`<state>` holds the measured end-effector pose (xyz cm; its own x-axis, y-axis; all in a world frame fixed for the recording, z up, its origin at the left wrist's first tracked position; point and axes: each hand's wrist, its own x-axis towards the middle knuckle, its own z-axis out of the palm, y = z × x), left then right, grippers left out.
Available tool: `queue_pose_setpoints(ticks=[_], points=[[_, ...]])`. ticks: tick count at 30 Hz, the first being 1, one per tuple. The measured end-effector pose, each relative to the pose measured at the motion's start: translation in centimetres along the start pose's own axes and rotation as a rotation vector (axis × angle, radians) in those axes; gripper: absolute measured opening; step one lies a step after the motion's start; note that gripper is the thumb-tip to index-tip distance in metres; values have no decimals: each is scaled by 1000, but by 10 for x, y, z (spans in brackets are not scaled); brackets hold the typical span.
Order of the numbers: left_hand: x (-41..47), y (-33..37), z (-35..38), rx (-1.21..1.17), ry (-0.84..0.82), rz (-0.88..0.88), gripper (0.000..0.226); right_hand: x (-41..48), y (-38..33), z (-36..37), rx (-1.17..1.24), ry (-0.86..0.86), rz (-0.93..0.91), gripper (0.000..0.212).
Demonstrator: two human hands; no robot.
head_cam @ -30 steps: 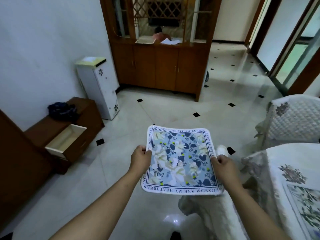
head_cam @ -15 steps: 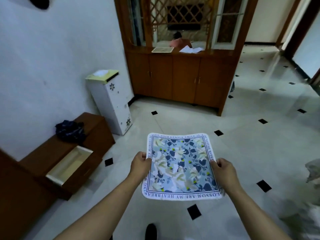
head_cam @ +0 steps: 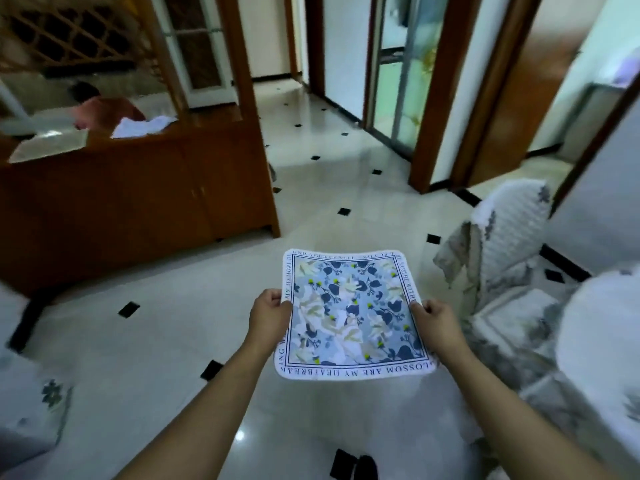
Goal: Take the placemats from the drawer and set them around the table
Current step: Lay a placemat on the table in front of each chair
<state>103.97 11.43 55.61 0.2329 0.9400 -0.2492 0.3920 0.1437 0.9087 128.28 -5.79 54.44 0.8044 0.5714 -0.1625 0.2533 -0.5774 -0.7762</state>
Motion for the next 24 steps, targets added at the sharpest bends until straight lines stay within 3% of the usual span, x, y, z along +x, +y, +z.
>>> queue_pose_setpoints(ticks=[17,24], points=[[236,184,289,72,-447,225,15,247,22,-112,154,397,297,36],[297,252,429,79,-820,324,18,302,42,-144,163,678,487,35]])
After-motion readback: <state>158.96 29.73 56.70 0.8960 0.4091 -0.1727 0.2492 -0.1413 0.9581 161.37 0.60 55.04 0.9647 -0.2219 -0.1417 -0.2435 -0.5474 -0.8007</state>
